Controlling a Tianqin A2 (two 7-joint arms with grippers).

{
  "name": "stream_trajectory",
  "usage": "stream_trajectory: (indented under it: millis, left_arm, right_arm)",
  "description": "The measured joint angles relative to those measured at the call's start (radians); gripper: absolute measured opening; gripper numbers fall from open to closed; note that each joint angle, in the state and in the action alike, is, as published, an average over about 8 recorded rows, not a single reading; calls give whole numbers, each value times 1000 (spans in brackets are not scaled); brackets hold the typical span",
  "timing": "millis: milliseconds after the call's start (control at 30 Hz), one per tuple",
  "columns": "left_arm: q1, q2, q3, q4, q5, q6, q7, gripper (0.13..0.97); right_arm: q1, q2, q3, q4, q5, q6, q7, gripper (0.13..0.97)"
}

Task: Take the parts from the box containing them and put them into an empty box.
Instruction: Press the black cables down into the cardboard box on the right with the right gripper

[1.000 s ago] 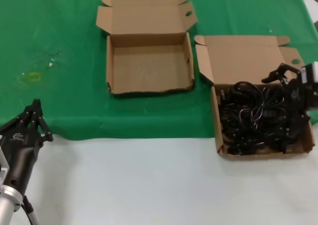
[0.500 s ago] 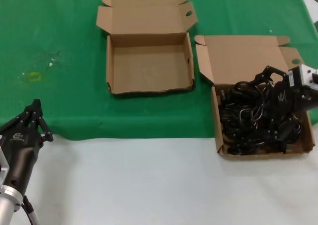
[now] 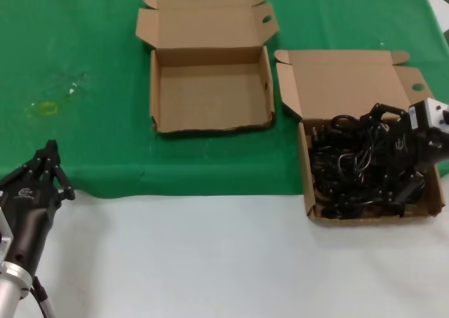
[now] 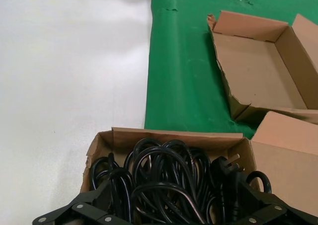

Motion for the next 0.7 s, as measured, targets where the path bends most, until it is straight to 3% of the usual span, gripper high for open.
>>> stream_trajectory:
  millis: [233, 500, 633, 700]
  left_arm:
    - [0, 0, 0, 0, 0, 0, 0, 144]
    - [0, 0, 0, 0, 0, 0, 0, 144]
    - [0, 0, 0, 0, 0, 0, 0, 144]
    - [0, 0, 0, 0, 0, 0, 0, 144]
  right_arm:
    - [-1, -1, -2, -3, -5, -2, 0, 877]
    - [-3, -2, -4, -4, -10, -3, 1, 727]
    - [-2, -2, -5, -6, -12, -3, -1, 727]
    - [-1, -2, -5, -8, -13, -3, -2, 673]
